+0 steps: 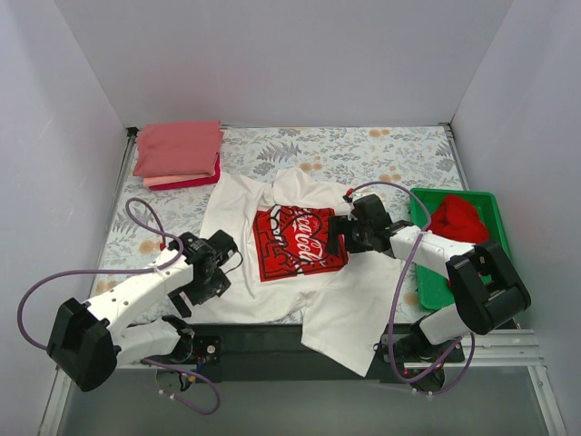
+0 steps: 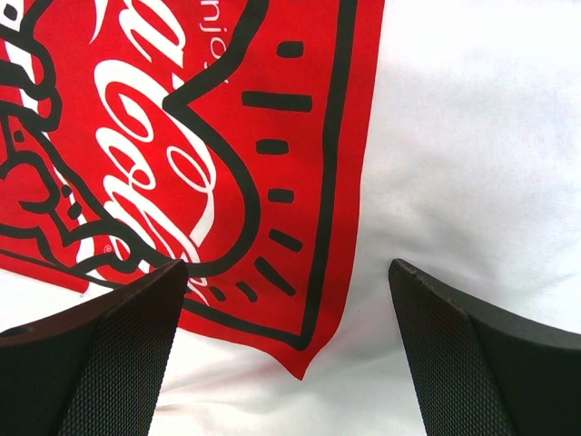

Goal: Fold and stack the t-shirts
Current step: Flatten the tshirt out

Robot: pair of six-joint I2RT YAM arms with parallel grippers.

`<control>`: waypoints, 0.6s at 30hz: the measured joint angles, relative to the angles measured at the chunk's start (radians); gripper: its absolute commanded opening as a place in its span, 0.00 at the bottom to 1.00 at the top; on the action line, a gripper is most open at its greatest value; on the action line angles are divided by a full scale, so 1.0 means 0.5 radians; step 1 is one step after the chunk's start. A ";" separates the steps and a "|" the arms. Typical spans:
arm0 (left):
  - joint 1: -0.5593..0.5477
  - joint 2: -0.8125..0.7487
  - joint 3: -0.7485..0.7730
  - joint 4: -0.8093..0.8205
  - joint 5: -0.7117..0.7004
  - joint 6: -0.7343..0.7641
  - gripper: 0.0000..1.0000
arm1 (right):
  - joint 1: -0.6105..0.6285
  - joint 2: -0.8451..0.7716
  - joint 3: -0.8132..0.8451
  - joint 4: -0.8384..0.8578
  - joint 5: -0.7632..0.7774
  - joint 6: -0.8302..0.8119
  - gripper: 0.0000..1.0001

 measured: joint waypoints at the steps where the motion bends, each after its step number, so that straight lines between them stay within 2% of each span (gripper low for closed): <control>1: 0.000 -0.005 0.038 -0.003 -0.007 0.002 0.90 | 0.000 -0.001 0.000 0.000 -0.001 -0.002 0.98; 7: 0.001 0.075 0.363 0.095 -0.163 0.000 0.93 | -0.002 -0.020 0.000 -0.033 -0.018 -0.004 0.98; 11: 0.058 0.262 0.531 0.442 -0.191 0.021 0.93 | -0.002 -0.072 0.007 -0.156 0.027 -0.008 0.98; 18: 0.375 0.834 0.830 1.016 -0.086 0.330 0.94 | -0.004 -0.115 0.214 -0.355 0.189 -0.077 0.98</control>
